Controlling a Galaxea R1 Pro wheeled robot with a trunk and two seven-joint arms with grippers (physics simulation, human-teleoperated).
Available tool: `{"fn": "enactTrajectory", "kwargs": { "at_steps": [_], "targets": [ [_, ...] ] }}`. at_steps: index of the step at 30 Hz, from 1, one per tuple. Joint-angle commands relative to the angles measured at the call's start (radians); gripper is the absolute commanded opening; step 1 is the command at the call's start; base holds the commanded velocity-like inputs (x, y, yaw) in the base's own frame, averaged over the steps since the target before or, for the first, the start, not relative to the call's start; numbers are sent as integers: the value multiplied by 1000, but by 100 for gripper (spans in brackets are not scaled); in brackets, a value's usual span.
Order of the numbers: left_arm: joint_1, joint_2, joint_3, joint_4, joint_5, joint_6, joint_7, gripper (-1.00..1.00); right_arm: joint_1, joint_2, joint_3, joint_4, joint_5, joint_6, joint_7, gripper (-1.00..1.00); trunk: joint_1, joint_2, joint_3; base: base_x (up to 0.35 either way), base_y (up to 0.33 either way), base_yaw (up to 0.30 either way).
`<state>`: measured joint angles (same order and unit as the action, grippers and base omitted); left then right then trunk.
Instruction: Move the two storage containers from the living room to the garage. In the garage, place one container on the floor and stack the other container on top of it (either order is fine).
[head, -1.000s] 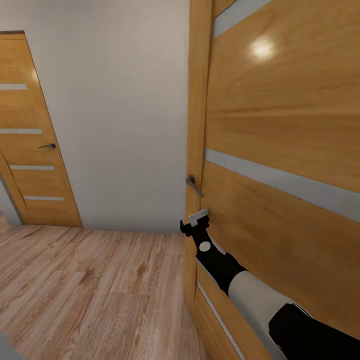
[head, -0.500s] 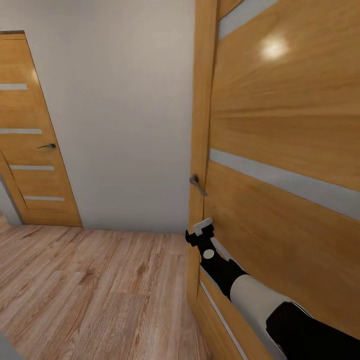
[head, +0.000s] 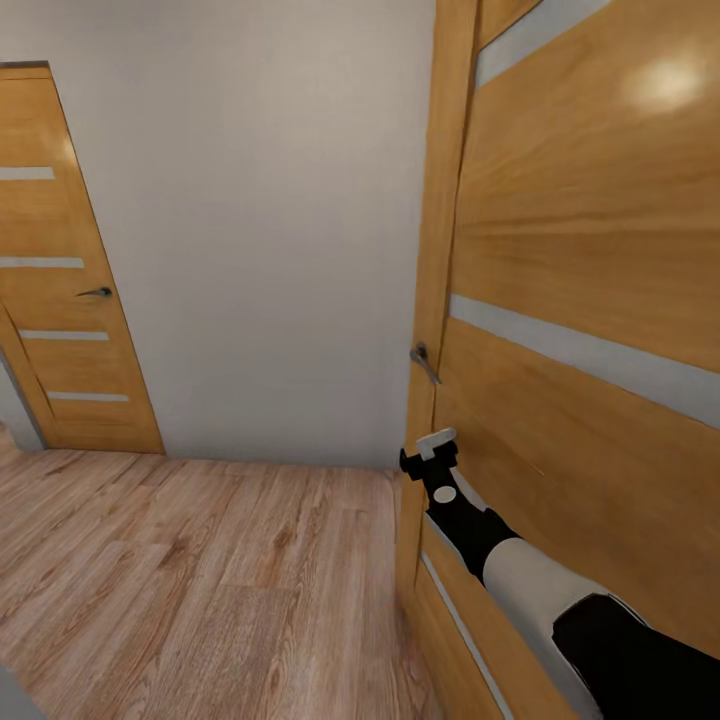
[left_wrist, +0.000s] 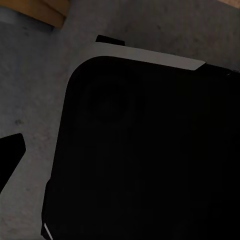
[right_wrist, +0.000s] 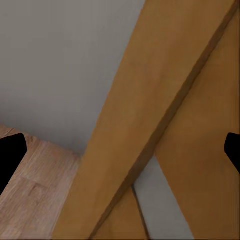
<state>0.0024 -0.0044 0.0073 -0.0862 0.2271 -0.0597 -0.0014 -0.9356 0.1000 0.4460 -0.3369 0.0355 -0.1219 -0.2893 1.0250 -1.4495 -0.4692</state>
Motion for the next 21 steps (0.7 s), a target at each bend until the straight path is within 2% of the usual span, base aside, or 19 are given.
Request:
{"fn": "enactTrajectory", "kwargs": {
  "at_steps": [1, 4, 8, 14, 21],
  "targets": [
    [1, 0, 0, -1, 6, -2, 0, 100, -7, -4, -11, 4, 5, -1, -11, 100, 0, -1, -1, 0, 0, 0],
    [1, 0, 0, -1, 6, -2, 0, 100, -15, -19, -41, 6, 5, 2, -11, 100, 0, -1, -1, 0, 0, 0],
    [1, 0, 0, -1, 6, -2, 0, 100, -34, -37, -54, 8, 5, 11, -11, 100, 0, -1, -1, 0, 0, 0],
    [1, 0, 1, -1, 6, -2, 0, 100, -63, -75, -61, 8, 4, 41, -11, 100, 0, -1, -1, 0, 0, 0],
    [1, -1, 1, -1, 6, -2, 0, 100, -97, -88, -61, 41, 4, 63, -11, 100, 0, -1, -1, 0, 0, 0]
  ]
}}
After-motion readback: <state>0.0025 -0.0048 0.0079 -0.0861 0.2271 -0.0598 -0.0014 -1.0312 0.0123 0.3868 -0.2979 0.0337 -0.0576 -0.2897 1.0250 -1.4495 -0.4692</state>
